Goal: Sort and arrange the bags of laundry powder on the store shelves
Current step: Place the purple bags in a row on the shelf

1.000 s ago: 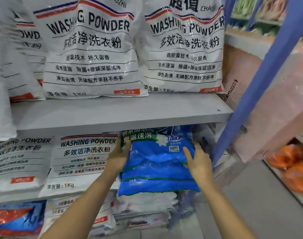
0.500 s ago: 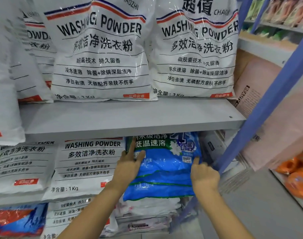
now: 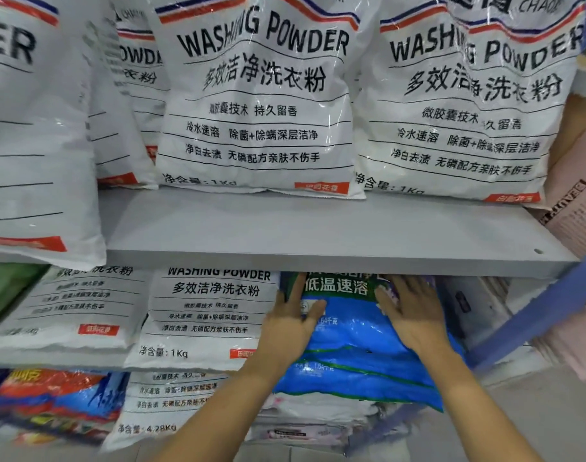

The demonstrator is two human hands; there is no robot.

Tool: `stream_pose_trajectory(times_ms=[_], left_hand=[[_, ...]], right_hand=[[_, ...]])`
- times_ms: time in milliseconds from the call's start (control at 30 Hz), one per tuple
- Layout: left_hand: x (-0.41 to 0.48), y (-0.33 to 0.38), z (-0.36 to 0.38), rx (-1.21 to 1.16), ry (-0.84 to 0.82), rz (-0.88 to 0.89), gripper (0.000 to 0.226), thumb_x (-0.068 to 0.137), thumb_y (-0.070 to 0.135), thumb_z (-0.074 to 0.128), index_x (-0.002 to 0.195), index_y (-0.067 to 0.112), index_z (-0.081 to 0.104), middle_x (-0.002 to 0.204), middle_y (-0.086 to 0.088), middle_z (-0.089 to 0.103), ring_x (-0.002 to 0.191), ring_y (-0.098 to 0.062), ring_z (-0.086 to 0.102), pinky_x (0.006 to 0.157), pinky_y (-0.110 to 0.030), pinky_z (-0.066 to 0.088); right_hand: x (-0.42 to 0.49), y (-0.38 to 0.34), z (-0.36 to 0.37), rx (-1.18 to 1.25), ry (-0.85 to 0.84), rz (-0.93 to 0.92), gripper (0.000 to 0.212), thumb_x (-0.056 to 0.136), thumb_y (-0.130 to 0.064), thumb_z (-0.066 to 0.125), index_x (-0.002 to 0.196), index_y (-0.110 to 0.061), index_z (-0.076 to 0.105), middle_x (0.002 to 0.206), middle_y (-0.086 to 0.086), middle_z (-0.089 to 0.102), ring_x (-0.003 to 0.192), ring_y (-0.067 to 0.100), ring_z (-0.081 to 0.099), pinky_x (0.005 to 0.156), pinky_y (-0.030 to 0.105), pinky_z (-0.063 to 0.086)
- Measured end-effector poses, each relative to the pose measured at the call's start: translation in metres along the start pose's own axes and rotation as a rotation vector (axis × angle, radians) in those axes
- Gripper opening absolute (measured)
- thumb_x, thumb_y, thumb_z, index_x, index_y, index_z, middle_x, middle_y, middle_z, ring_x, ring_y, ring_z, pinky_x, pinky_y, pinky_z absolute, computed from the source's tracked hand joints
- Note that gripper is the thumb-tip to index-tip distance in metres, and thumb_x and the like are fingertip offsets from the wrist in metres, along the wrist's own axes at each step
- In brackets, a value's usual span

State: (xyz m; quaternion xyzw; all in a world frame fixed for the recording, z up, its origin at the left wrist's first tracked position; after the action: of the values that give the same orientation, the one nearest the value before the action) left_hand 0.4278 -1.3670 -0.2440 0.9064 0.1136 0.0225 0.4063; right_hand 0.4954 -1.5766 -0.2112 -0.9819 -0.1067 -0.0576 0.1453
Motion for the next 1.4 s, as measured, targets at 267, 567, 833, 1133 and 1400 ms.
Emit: stream_pose_trajectory(times_ms=[267, 567, 833, 1133, 1400], left_hand=[[-0.005, 0.002, 0.002, -0.006, 0.046, 0.05, 0.066, 0.092, 0.059, 0.041, 0.148, 0.046, 0.009, 0.136, -0.02, 0.045, 0.087, -0.024, 0.063, 0.091, -0.032, 0.048], [-0.03, -0.004, -0.001, 0.024, 0.026, 0.116, 0.085, 0.086, 0.067, 0.042, 0.143, 0.049, -0.018, 0.14, -0.011, 0.043, 0.114, -0.03, 0.055, 0.096, -0.037, 0.046], [-0.033, -0.009, -0.013, 0.128, -0.151, 0.032, 0.092, 0.089, 0.061, 0.048, 0.139, 0.045, -0.028, 0.144, -0.014, 0.036, 0.117, -0.029, 0.055, 0.097, -0.032, 0.046], [-0.108, 0.0, -0.172, 0.136, 0.452, 0.51, 0.031, 0.09, 0.042, 0.051, 0.12, 0.043, 0.042, 0.104, 0.019, 0.054, 0.084, 0.01, 0.051, 0.076, -0.004, 0.047], [-0.133, -0.023, -0.381, 0.09, 0.998, 0.558, 0.064, 0.083, 0.062, 0.052, 0.115, 0.007, 0.053, 0.107, -0.004, 0.051, 0.099, -0.019, 0.047, 0.091, -0.022, 0.039]], right_hand=[[-0.006, 0.002, -0.005, 0.052, 0.09, -0.024, 0.069, 0.083, -0.058, 0.027, 0.12, -0.011, 0.061, 0.123, 0.009, 0.06, 0.116, 0.033, 0.053, 0.098, 0.046, 0.04], [-0.045, -0.015, -0.004, -0.048, 0.097, 0.062, 0.072, 0.085, -0.059, 0.03, 0.133, -0.012, 0.053, 0.136, 0.018, 0.051, 0.124, 0.039, 0.049, 0.097, 0.06, 0.036], [-0.062, -0.02, 0.006, -0.142, 0.078, 0.106, 0.087, 0.088, -0.07, 0.004, 0.127, -0.016, 0.06, 0.13, 0.018, 0.058, 0.115, 0.04, 0.057, 0.091, 0.067, 0.038], [-0.087, -0.132, -0.056, 0.306, 0.49, -0.119, 0.069, 0.096, -0.054, 0.02, 0.098, -0.007, 0.07, 0.09, 0.018, 0.07, 0.086, 0.033, 0.065, 0.082, 0.037, 0.048], [-0.054, -0.318, -0.15, 1.016, 0.366, -0.375, 0.018, 0.092, -0.036, 0.055, 0.11, -0.034, 0.053, 0.1, -0.015, 0.06, 0.088, -0.006, 0.056, 0.065, 0.003, 0.043]])
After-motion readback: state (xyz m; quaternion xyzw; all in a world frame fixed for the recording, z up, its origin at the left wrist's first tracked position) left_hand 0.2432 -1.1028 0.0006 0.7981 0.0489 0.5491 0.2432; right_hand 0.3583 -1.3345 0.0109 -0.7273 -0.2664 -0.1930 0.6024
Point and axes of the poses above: each hand's wrist, its own x-axis towards the middle knuckle, its own z-axis out of the palm, y = z × x, the point moved 4 cm from there along x, towards the middle knuckle
